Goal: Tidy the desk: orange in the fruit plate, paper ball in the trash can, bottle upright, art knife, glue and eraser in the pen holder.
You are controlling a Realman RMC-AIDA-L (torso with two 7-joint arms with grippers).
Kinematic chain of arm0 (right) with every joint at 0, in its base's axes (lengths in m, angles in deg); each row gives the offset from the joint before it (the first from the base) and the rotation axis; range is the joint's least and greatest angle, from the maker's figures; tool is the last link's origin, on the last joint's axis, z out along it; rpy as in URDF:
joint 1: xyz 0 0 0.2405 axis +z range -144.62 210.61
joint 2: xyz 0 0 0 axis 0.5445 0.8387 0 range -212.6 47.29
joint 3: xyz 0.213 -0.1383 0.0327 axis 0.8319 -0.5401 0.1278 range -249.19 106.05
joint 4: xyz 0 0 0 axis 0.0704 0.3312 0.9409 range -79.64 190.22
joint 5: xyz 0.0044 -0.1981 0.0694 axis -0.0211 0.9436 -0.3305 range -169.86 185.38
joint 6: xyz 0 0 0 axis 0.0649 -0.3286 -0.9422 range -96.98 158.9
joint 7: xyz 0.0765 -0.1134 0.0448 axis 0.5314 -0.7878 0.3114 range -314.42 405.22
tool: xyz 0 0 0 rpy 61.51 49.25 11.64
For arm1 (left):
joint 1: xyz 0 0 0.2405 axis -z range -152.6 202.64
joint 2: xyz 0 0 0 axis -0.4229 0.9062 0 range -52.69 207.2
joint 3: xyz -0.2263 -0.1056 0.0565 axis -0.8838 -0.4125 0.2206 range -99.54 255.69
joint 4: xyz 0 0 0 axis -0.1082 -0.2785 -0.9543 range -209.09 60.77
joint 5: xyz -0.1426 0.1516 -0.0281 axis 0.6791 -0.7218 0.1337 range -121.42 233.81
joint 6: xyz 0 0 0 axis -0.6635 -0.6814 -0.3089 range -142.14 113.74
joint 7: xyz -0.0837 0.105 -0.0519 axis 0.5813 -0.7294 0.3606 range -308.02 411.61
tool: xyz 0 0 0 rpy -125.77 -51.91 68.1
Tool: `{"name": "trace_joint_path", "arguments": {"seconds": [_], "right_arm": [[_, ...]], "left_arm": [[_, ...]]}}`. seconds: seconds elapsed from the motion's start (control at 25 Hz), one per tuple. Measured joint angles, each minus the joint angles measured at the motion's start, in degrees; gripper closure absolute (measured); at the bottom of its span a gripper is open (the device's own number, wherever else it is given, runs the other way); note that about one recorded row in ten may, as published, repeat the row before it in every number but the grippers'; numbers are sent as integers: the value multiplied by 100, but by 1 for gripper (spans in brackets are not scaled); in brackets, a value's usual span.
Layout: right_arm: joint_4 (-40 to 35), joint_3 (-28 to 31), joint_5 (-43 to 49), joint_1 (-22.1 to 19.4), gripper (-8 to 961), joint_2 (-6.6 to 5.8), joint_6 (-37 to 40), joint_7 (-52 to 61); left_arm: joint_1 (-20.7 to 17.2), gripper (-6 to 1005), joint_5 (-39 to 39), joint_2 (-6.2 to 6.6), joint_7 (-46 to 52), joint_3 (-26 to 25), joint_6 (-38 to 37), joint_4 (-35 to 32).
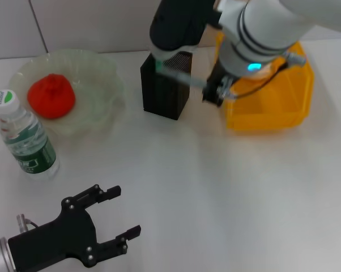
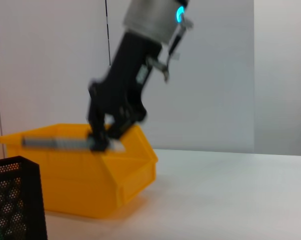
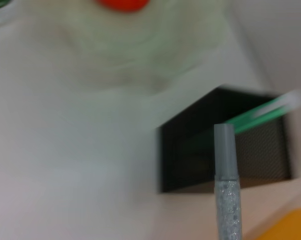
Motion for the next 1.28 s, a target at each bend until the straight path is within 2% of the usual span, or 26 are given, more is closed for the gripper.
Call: {"name": "trace_joint_path", "arguments": {"seconds": [0.24, 0.48, 0.72, 0.88, 1.12, 1.28], "right_arm": [[-683, 167, 123, -76, 808, -24, -16, -797], [-754, 415, 148, -158, 809, -51, -228, -2008], [-837, 831, 159, -403, 810, -80, -926, -3530], [-791, 1059, 162, -645, 811, -77, -1670, -4790], [-561, 891, 156, -1083, 812, -15, -2722, -6523], [-466, 660, 154, -1280, 812, -8, -3046, -7150]], "left_arm": [[2, 213, 24, -1, 4, -55, 11, 0], [-3, 213, 41, -9, 54, -194, -11, 0], [6, 213, 49, -23, 91, -328, 7, 1], [4, 214, 53, -38, 120, -410, -6, 40], [-16, 214, 66, -78, 155, -521, 7, 56], [-22, 214, 124, -86, 157, -526, 7, 71]]}}
